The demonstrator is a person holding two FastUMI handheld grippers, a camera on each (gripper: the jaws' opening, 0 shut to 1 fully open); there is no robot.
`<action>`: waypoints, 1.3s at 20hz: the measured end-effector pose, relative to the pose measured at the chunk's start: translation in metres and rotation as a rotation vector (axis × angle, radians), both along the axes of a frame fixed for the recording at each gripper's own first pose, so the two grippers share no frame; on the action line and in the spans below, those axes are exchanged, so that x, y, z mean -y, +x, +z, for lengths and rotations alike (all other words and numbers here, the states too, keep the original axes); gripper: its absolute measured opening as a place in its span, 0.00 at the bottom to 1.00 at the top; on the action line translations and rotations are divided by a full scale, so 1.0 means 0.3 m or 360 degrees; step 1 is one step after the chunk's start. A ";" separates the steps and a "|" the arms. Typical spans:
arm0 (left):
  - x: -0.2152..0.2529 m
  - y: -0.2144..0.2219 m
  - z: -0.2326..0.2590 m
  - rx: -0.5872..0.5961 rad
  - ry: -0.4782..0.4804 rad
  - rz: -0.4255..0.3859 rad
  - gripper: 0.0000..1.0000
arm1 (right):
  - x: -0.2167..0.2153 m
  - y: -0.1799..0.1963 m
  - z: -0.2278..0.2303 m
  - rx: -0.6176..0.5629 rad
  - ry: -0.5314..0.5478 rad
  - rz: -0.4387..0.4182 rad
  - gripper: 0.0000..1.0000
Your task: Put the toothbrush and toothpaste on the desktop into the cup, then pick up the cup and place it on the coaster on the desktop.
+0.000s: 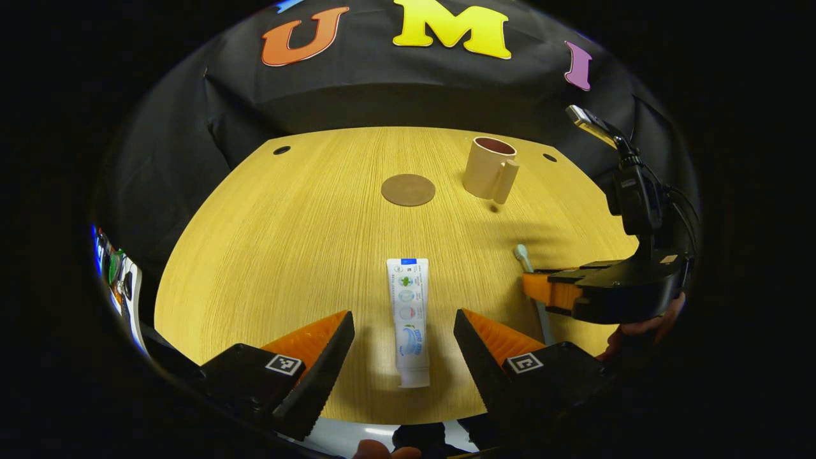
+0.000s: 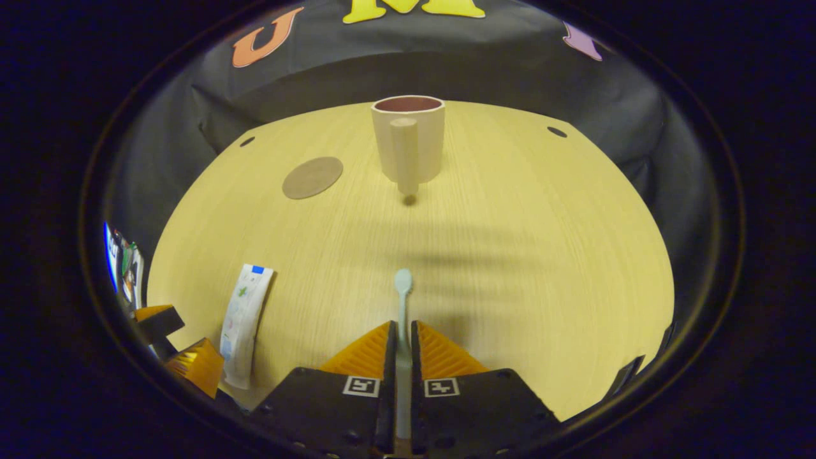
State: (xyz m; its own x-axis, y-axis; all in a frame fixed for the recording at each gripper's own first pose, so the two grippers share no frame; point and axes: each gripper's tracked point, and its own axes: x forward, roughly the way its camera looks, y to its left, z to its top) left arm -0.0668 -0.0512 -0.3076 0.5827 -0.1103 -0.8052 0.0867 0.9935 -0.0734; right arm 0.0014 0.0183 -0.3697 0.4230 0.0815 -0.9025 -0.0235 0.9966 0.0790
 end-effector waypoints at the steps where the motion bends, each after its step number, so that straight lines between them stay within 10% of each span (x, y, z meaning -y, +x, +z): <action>1: 0.002 -0.001 -0.012 -0.0009 0.0000 0.0000 1.00 | -0.009 0.004 -0.006 0.0006 0.0011 0.0023 0.11; 14: -0.009 0.019 -0.129 -0.0023 0.0074 -0.0008 1.00 | -0.007 0.001 0.064 0.0054 0.0098 -0.0012 0.00; 26: 0.018 0.025 -0.197 -0.0090 0.0053 -0.0051 0.61 | 0.048 0.010 0.161 0.0170 0.0085 -0.0015 0.00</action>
State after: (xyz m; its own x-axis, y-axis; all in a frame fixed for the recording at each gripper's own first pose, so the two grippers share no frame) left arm -0.0594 -0.0566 -0.3669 0.5326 -0.1011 -0.8403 0.1154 0.9922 -0.0462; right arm 0.0045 0.0037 -0.3215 0.5174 0.1238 -0.8468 -0.0251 0.9913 0.1296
